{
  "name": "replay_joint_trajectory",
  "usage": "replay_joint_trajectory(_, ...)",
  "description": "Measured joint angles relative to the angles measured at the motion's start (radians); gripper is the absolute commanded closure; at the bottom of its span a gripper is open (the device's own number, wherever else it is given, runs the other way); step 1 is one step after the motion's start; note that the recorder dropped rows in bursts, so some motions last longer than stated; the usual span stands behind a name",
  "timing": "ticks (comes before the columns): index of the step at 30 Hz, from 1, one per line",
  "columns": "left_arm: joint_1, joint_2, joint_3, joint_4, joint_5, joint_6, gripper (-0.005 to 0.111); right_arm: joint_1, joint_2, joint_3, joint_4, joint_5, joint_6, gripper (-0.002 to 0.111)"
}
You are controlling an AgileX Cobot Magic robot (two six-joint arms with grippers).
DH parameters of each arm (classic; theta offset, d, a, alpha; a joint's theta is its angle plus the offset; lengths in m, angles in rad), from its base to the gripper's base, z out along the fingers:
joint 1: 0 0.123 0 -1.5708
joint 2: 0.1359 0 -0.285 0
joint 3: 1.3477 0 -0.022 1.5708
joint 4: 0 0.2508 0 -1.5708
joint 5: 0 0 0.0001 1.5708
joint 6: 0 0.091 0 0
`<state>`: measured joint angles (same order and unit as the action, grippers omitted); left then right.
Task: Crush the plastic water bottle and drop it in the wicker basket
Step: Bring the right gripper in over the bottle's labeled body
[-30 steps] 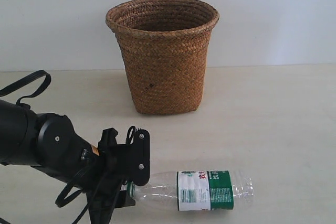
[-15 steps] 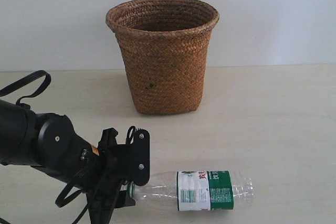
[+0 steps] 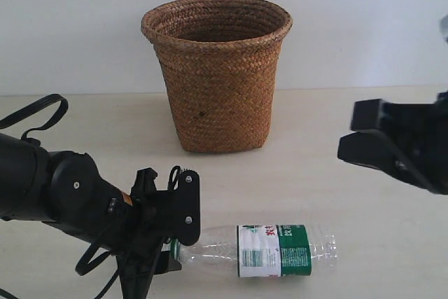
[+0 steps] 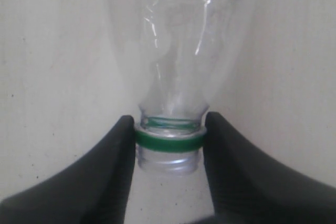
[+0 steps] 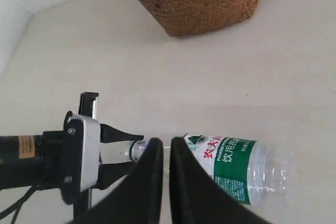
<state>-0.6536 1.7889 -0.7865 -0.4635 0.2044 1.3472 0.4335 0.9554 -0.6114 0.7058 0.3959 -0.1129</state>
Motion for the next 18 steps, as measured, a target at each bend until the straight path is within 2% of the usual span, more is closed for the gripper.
replay_joint_trajectory(10, 0.000, 0.000, 0.000, 0.000, 0.000, 0.000, 0.103, 0.009, 0.344, -0.027, 0.020, -0.026, -0.047, 0.107)
replay_joint_trajectory(18, 0.000, 0.000, 0.000, 0.000, 0.000, 0.000, 0.103, 0.139, 0.479, -0.027, 0.028, -0.117, -0.073, 0.107)
